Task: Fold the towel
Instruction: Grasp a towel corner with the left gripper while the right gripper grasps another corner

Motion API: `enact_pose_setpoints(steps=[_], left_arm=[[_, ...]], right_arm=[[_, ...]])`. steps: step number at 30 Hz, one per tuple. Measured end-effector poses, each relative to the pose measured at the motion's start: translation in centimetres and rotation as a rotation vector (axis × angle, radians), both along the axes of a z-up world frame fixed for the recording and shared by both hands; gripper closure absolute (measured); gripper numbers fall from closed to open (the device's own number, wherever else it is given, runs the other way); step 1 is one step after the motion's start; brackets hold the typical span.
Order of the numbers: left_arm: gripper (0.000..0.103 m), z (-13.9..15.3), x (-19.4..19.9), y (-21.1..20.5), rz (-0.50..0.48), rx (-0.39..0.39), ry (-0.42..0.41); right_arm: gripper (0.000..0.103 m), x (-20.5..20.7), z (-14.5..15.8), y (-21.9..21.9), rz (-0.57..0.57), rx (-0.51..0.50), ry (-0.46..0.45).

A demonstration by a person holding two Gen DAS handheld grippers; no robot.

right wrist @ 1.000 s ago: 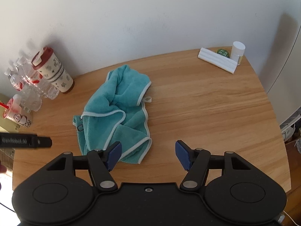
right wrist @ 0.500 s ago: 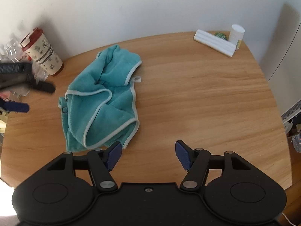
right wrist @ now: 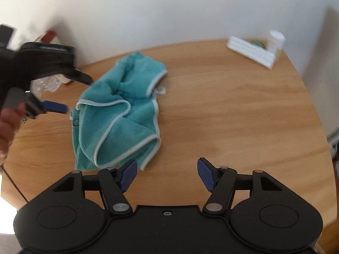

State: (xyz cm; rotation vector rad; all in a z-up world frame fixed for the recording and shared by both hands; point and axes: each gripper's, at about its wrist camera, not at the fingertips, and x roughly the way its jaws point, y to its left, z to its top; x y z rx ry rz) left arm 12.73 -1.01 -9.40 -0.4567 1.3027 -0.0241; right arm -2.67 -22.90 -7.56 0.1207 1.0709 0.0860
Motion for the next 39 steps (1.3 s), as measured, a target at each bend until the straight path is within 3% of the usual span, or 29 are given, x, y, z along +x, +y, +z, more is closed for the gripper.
enact_pose_setpoints(steps=[2, 6, 8, 12, 22, 25, 26, 28, 29, 33, 39], left_arm=[[0.044, -0.6, 0.5, 0.0, 0.001, 0.007, 0.007], [0.058, -1.4, 1.0, -0.1, -0.023, 0.014, 0.016], [0.074, -1.6, 1.1, -0.2, -0.034, 0.017, 0.014], [0.086, -1.9, 1.2, -0.2, -0.045, 0.038, 0.001], [0.088, -0.8, 1.1, 0.3, -0.074, 0.063, -0.064], [0.088, -0.2, 1.0, 0.6, -0.087, 0.08, -0.09], [0.089, -0.1, 1.0, 0.6, -0.088, 0.083, -0.097], [0.089, 0.2, 0.9, 0.6, -0.092, 0.104, -0.108], [0.089, 0.4, 0.9, 0.5, -0.099, 0.127, -0.111], [0.09, 0.9, 0.8, 0.9, -0.099, 0.145, -0.126], [0.09, 2.6, 0.1, 2.2, -0.072, 0.152, -0.162]], right_arm=[[0.037, 0.3, -0.8, 0.2, 0.04, 0.001, -0.019], [0.043, 1.4, -2.8, -0.1, 0.068, 0.071, -0.029], [0.046, 1.9, -3.9, -0.2, 0.079, 0.067, -0.045], [0.046, 2.5, -6.0, -0.1, 0.135, 0.032, -0.071], [0.049, 3.7, -8.9, 0.4, 0.229, 0.04, -0.102], [0.066, 3.6, -9.3, 1.0, 0.294, 0.017, -0.121], [0.076, 3.5, -9.4, 1.2, 0.317, 0.005, -0.13], [0.084, 3.5, -9.5, 1.2, 0.33, 0.005, -0.135], [0.093, 3.6, -9.4, 1.0, 0.318, 0.013, -0.136], [0.097, 3.8, -8.5, 0.4, 0.278, 0.035, -0.142], [0.1, 4.1, -4.7, -0.3, 0.23, -0.027, -0.22]])
